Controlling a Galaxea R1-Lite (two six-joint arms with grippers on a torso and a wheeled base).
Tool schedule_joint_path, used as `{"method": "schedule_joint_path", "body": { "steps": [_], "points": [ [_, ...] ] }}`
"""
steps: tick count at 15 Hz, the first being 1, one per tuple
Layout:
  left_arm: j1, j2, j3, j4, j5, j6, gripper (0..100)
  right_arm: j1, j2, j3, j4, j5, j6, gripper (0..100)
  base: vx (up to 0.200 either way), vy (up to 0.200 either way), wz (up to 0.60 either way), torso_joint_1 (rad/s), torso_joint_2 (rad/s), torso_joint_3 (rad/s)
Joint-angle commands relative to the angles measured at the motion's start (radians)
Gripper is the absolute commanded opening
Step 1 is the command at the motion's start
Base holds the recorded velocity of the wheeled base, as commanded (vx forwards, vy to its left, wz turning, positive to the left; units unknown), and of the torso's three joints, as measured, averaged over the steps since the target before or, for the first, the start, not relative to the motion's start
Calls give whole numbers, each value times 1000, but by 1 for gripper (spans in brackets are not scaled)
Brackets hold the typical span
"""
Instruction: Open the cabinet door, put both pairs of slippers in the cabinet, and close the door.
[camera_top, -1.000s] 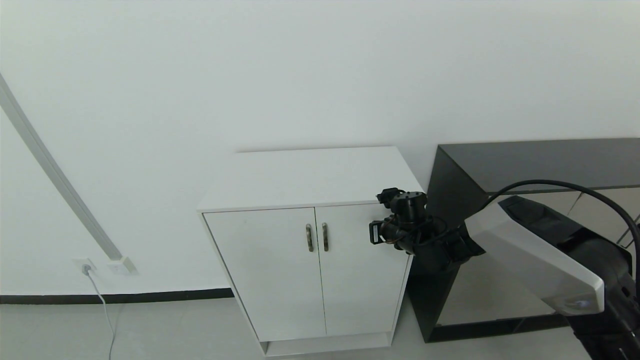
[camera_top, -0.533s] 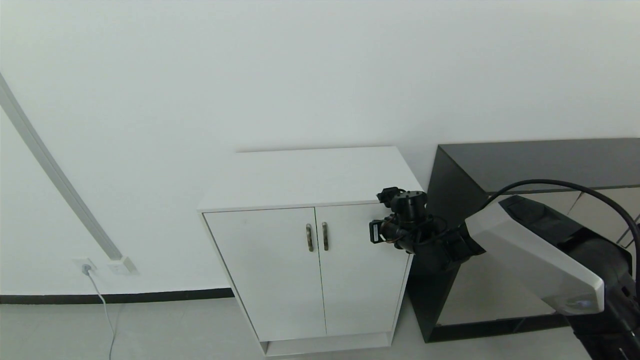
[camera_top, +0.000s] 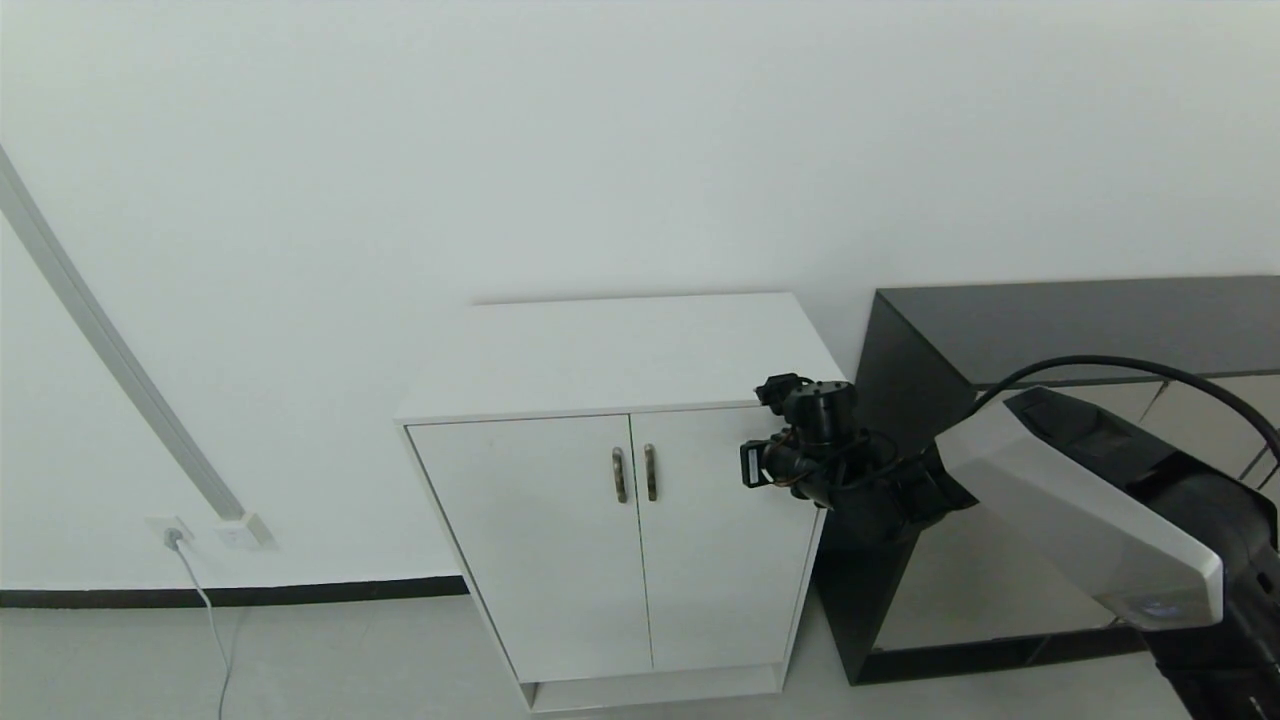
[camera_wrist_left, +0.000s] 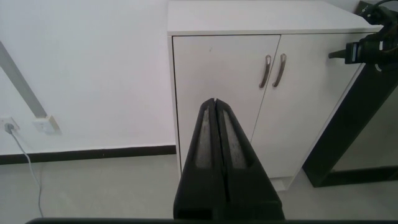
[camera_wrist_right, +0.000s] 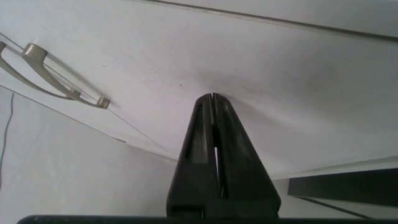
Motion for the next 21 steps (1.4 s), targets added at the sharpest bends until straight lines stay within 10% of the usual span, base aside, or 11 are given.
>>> {"method": "schedule_joint_path", "body": {
  "steps": [1,11,21],
  "points": [
    [1,1,0,0,1,0,0,1,-76,80,-9,1,1,0,0,0,0,0,0,0],
    [1,1,0,0,1,0,0,-35,-478,744,-322,-3,-4,0,0,0,0,0,0,0],
    [1,1,0,0,1,-2,0,-279,-936,1220,-332,6,-54,0,0,0,0,0,0,0]
  ]
}}
